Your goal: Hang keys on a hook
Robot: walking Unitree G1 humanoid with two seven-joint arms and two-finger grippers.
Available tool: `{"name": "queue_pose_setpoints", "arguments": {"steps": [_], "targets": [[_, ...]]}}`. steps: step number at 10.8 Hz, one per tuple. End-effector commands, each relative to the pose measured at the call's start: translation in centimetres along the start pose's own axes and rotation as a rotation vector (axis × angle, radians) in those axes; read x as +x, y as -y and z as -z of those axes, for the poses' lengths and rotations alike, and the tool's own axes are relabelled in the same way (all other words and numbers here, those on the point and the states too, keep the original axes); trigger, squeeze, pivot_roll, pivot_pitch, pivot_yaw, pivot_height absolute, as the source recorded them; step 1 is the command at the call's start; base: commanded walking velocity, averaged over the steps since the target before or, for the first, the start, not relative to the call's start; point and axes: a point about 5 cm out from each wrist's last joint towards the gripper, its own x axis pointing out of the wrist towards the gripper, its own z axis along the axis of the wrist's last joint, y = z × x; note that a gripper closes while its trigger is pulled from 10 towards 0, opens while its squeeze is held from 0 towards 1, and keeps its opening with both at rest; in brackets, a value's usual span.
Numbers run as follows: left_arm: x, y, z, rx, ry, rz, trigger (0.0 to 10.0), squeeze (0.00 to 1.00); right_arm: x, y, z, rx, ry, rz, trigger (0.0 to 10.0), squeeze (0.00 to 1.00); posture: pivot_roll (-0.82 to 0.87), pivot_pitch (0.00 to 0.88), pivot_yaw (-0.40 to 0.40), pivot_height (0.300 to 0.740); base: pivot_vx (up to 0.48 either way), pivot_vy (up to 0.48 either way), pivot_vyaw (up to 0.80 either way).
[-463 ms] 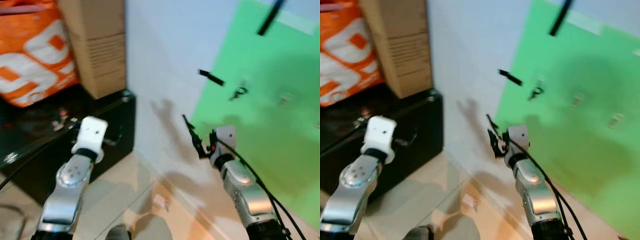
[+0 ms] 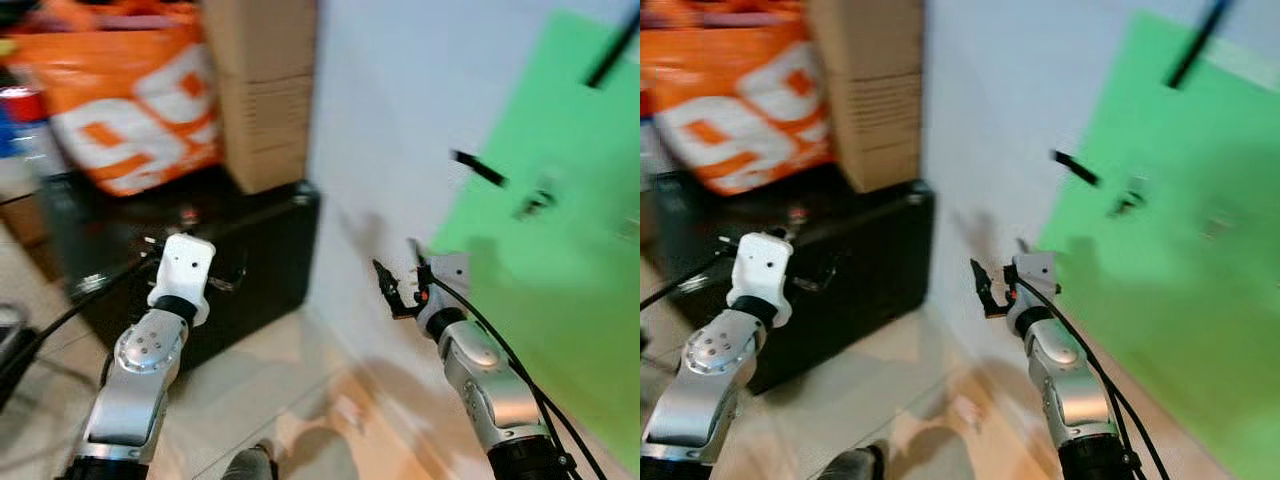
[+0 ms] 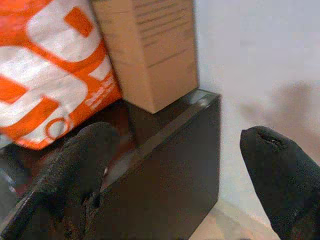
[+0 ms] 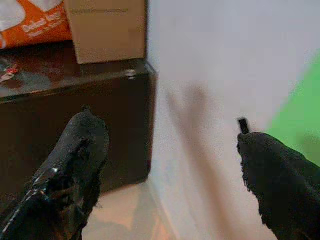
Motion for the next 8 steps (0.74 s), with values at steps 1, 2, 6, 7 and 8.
{"name": "queue_pose_setpoints", "arguments": {"steps": [1,2,6,7,8], "targets": [[0.11,0.33,0.05,-0.013,0.003,0.025,10.0,0.0,-0.11,0.52,-0.11,-0.006,0.006,0.018,10.0,1.0,0.0,0.0,-0.076,0.74,0.0,0.0,0.8],[0.1,0.34,0.05,-0.014,0.003,0.026,10.0,0.0,-0.13,0.48,-0.09,-0.008,0.006,0.011,10.0,1.0,-0.02,0.0,-0.072,0.74,0.0,0.0,0.8],[0.11,0.41,0.27,-0.025,-0.001,0.027,10.0,0.0,-0.48,0.3,-0.03,-0.011,0.006,-0.014,10.0,1.0,-0.01,0.0,-0.088,0.74,0.0,0.0,0.65],[0.09,0.36,0.26,-0.027,0.0,0.023,10.0,0.0,-0.42,0.17,0.04,-0.017,0.004,-0.015,10.0,1.0,0.0,0.0,-0.092,0.74,0.0,0.0,0.54],[0.03,0.26,0.28,-0.029,0.0,0.019,10.0,0.0,-0.26,-0.09,0.04,-0.028,0.002,-0.017,10.0,1.0,0.0,0.0,-0.096,0.74,0.0,0.0,0.0]]}}
